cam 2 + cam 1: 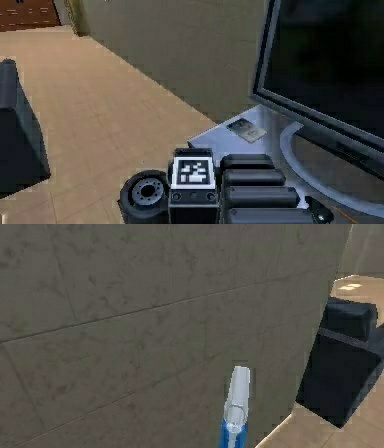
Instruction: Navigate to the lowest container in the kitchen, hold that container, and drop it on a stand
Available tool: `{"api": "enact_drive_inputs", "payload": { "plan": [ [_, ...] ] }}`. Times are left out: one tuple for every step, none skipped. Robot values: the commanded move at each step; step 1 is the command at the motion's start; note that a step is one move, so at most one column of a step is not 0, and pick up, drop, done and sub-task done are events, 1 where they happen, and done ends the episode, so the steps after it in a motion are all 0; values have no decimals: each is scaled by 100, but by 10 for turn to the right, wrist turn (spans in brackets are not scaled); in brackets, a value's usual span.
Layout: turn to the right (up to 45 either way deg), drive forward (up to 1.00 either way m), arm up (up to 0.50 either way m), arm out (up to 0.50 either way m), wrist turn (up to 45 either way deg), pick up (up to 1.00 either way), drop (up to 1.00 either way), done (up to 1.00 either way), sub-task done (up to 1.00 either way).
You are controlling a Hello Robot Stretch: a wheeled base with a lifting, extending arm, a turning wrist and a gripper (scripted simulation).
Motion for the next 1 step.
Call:
{"api": "enact_drive_inputs", "payload": {
  "plan": [
    [450, 0, 0, 0, 0, 0, 0, 0, 0]
  ]
}}
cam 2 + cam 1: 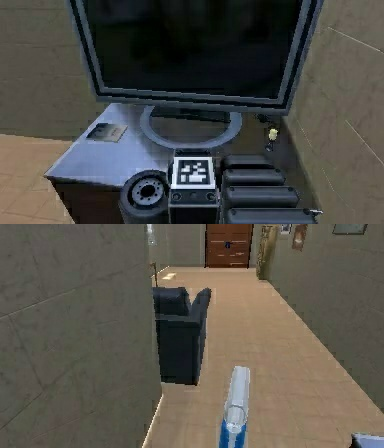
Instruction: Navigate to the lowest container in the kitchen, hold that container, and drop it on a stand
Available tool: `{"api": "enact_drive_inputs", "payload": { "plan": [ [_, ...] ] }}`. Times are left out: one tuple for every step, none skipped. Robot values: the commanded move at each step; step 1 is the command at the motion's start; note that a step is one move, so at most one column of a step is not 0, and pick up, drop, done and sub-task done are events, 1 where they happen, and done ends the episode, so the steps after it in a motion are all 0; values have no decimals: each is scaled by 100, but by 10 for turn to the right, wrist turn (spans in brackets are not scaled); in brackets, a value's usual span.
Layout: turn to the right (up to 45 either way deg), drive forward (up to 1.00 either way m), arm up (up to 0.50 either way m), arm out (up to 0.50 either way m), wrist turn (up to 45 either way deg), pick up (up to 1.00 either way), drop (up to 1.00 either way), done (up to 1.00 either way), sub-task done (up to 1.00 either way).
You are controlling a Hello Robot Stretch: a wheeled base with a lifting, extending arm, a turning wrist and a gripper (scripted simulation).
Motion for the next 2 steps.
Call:
{"api": "enact_drive_inputs", "payload": {
  "plan": [
    [120, 0, 0, 0, 0, 0, 0, 0, 0],
    [0, 40, 0, 0, 0, 0, 0, 0, 0]
  ]
}}
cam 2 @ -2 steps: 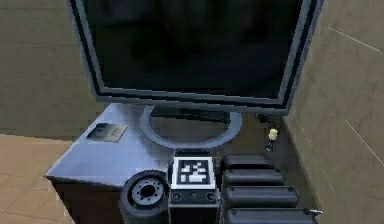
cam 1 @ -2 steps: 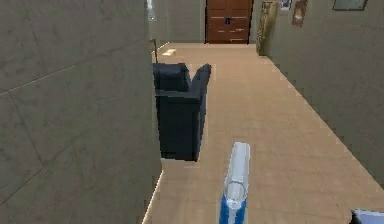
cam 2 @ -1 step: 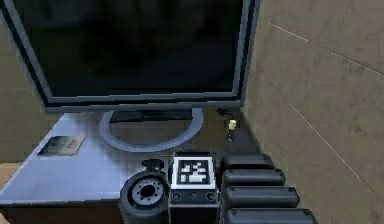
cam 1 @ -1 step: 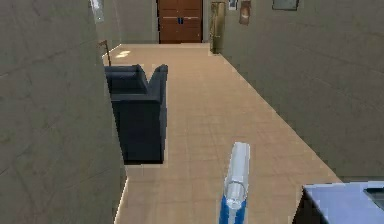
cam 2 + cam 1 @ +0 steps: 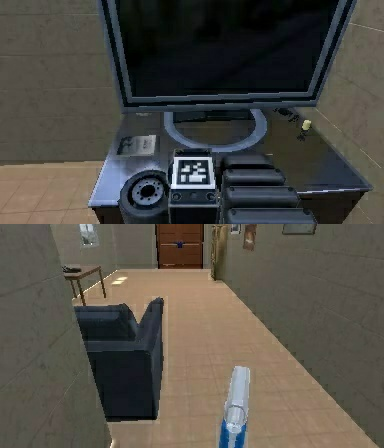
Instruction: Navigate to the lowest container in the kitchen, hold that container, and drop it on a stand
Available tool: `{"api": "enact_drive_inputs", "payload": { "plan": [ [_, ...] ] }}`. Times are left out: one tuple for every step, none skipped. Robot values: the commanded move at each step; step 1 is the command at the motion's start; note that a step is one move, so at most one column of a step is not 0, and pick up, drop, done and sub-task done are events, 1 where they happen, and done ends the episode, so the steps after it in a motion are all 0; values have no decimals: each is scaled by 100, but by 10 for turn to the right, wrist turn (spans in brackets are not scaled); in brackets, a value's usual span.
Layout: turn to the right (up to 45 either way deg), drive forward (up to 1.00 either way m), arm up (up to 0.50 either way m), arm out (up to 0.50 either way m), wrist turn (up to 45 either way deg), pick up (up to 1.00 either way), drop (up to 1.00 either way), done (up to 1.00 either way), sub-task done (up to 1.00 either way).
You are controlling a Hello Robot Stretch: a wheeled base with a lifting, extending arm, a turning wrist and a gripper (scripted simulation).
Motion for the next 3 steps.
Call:
{"api": "enact_drive_inputs", "payload": {
  "plan": [
    [30, 0, 0, 0, 0, 0, 0, 0, 0],
    [0, 0, 0, 48, 0, 0, 0, 0, 0],
    [0, 0, 0, 0, 450, 0, 0, 0, 0]
  ]
}}
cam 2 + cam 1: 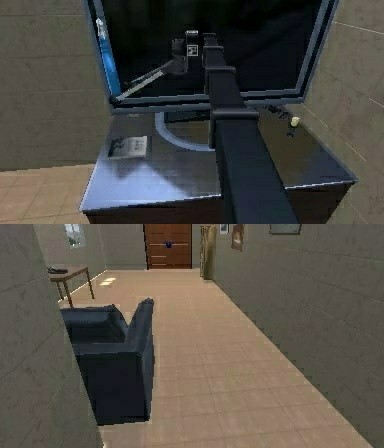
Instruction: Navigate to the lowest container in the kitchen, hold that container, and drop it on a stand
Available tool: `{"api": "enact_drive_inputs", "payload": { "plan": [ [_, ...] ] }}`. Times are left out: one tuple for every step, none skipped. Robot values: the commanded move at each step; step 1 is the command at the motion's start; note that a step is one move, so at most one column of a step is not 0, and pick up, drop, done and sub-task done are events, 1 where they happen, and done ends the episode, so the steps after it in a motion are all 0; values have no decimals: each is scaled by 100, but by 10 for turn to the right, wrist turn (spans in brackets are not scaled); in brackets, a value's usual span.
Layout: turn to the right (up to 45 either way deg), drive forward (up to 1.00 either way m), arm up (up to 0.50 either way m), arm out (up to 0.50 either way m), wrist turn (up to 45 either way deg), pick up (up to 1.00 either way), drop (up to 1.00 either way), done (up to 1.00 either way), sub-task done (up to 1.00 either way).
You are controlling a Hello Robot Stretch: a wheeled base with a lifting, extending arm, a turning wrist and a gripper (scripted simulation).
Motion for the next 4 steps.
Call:
{"api": "enact_drive_inputs", "payload": {
  "plan": [
    [0, 0, 0, 0, 450, 0, 0, 0, 0],
    [0, 0, 0, 0, 450, 0, 0, 0, 0],
    [0, 0, 0, 0, 450, 0, 0, 0, 0],
    [0, 0, 0, 0, 0, 0, 100, 0, 0]
  ]
}}
